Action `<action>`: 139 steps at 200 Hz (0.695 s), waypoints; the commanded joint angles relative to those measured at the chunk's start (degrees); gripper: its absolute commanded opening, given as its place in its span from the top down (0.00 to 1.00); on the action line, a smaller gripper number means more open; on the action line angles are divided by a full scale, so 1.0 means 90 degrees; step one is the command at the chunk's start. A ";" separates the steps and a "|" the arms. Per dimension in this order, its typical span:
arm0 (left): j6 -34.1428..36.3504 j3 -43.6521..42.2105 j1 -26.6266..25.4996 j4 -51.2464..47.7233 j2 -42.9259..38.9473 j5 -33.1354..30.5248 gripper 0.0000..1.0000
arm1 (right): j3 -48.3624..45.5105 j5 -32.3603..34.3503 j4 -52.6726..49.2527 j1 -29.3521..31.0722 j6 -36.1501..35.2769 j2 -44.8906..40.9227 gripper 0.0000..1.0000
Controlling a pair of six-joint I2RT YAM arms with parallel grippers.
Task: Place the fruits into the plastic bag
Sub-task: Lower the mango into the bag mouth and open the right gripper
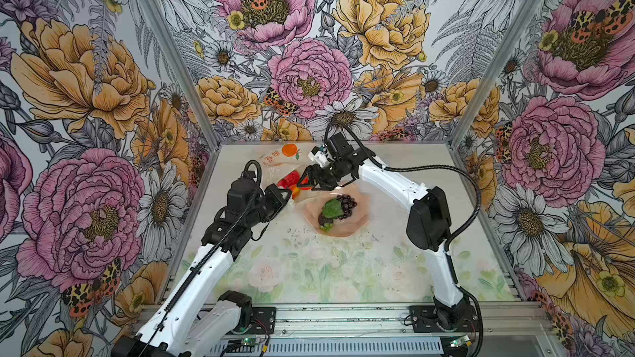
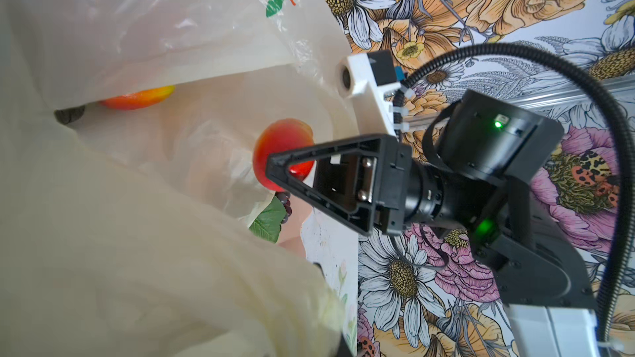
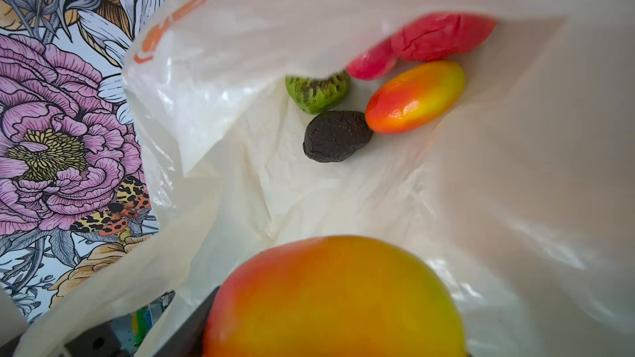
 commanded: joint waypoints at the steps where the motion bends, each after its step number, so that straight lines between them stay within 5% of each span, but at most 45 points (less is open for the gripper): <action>1: 0.0078 -0.0039 -0.0234 0.0261 0.0044 -0.0256 1.00 | 0.0528 -0.0024 0.0050 0.0001 0.0222 0.0371 0.33; 47: 0.0044 0.0014 -0.0738 0.0449 0.0215 -0.0367 1.00 | 0.1787 0.0155 0.0054 0.0050 0.0689 0.1393 0.29; 104: -0.0014 -0.0076 -0.0631 0.0239 -0.0025 -0.0331 1.00 | 0.4788 0.0017 0.0303 0.0069 0.1632 0.2972 0.06; 139: -0.0162 -0.0267 -0.0271 0.0286 -0.0269 -0.0156 1.00 | 0.4332 0.0011 0.0927 0.0053 0.1819 0.2643 0.00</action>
